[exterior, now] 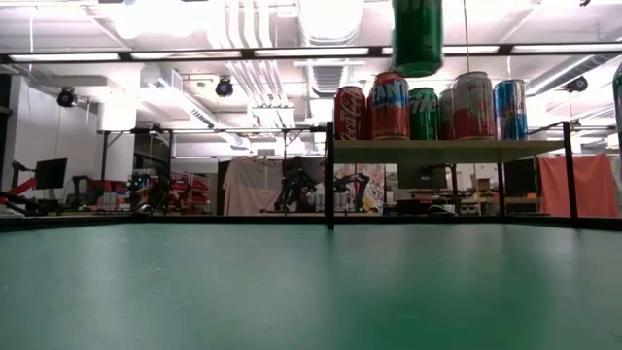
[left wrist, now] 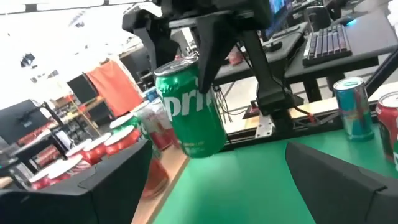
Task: Place canned beverage on shelf
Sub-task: Put the top green soda can on the shelf aligned with the other green soda can
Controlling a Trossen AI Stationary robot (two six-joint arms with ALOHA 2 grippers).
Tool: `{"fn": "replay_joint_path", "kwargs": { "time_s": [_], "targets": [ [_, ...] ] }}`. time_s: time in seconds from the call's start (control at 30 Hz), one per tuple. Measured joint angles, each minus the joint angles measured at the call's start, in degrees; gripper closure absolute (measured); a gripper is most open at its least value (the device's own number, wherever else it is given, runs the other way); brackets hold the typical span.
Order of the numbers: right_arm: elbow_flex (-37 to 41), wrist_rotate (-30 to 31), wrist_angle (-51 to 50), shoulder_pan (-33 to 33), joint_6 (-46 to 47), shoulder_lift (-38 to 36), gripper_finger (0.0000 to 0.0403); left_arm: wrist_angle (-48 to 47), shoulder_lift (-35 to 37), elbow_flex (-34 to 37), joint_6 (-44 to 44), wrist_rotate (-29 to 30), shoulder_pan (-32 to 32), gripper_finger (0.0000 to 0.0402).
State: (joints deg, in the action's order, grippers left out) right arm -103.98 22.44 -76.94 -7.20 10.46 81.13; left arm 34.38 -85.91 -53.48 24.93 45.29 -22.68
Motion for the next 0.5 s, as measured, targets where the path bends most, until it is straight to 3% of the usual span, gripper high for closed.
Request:
{"fn": "replay_joint_path", "kwargs": {
  "time_s": [0.27,0.5],
  "targets": [
    [4.55,-4.44,-0.24,7.07,-3.89,-6.34,0.0112,-1.32,6.0,3.75,0.93,-14.15,0.26,0.0047],
    [8.88,-8.83,2.06,15.32,-7.47,-10.06,0.0112,4.32,14.11,11.76,0.12,-20.31,0.37,0.0047]
  ]
}}
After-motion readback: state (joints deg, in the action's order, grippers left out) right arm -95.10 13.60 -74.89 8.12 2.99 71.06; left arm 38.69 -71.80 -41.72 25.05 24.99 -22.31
